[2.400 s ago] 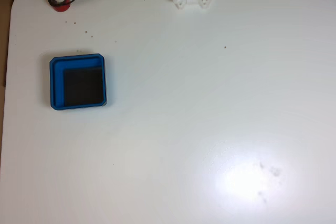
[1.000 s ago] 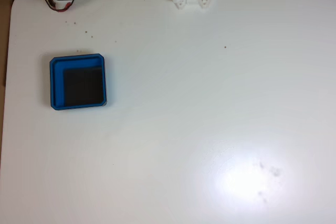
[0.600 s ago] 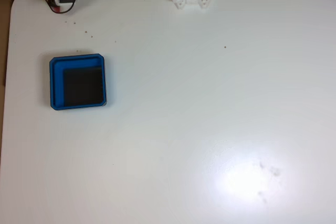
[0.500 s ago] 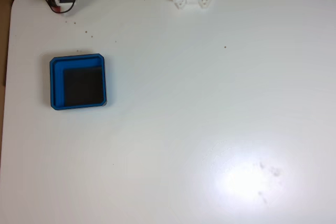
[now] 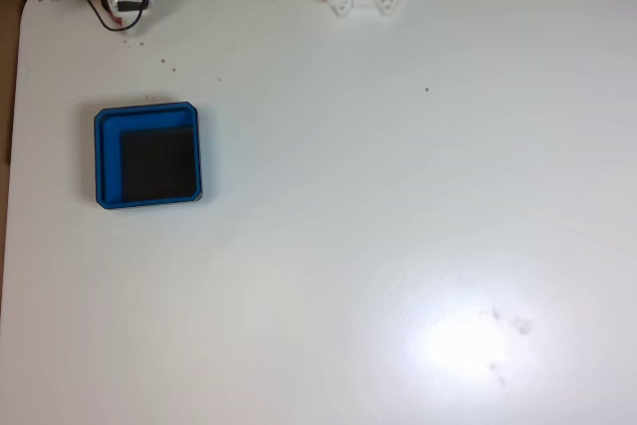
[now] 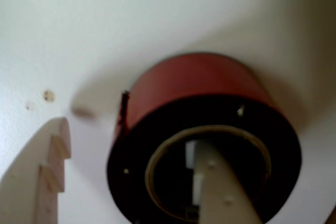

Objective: Pick the red roll and drop it in the blue box

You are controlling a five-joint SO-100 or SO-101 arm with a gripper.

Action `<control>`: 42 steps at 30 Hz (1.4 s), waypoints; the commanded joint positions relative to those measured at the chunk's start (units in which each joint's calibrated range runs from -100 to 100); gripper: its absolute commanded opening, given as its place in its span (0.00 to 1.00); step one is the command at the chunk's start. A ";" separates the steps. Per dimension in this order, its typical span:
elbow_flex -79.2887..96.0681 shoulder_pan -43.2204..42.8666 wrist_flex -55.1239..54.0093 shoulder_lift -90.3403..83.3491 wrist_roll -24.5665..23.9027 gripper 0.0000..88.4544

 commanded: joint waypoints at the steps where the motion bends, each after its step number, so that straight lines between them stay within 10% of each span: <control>1: -3.50 0.30 -1.18 -0.47 0.28 0.23; 13: -3.50 0.30 -1.18 -0.47 -0.08 0.00; 31: -2.96 0.30 1.62 -17.36 -0.16 0.01; 42: -3.41 -15.43 21.34 -29.65 -0.25 0.01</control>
